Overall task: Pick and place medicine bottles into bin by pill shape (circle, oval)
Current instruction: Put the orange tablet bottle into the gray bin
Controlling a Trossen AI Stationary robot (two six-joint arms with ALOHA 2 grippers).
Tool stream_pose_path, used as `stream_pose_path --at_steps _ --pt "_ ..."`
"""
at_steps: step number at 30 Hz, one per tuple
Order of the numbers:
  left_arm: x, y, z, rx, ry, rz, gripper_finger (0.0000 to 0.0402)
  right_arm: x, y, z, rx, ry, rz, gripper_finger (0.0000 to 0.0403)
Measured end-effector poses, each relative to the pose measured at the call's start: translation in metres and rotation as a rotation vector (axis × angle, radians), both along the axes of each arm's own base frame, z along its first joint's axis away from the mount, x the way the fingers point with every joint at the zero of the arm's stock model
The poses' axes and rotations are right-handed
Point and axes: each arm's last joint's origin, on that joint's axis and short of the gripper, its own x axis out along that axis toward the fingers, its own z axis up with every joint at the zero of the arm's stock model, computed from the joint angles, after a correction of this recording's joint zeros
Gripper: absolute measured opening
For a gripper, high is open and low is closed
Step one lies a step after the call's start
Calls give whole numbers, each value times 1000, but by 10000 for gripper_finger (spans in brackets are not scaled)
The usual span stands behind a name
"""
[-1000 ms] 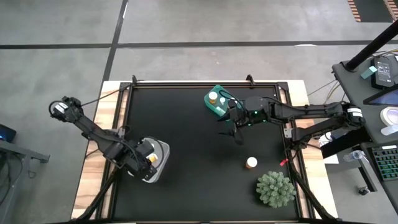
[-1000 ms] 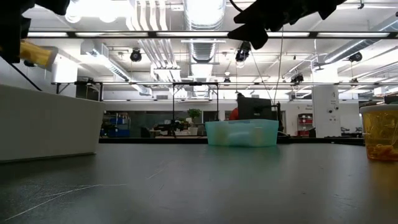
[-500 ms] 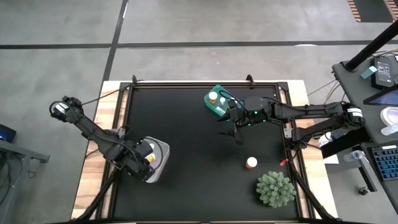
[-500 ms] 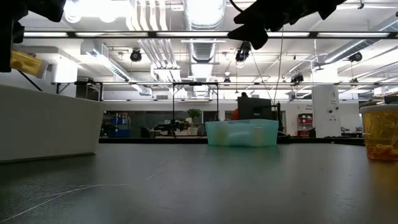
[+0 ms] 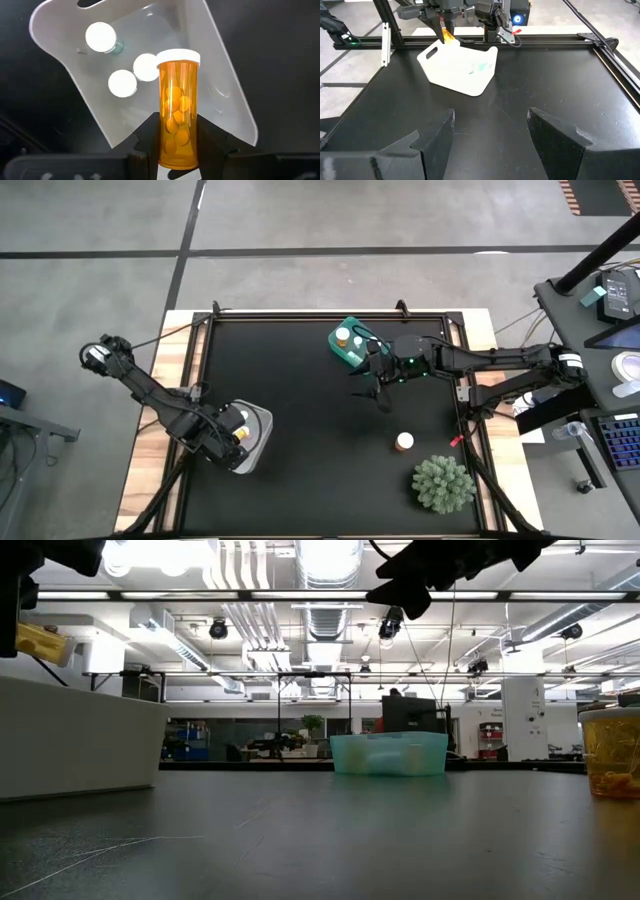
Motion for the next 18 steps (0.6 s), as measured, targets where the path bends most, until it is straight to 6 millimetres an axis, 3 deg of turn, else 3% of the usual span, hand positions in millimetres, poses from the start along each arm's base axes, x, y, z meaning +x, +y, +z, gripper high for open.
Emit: stream_pose_path --at_steps 12,18 --pt "-9 6 -5 53 100 -12 77 0 0 0 0 -1 0 244" --pt "-2 3 -17 38 3 46 77 0 0 0 -2 -2 1 240"
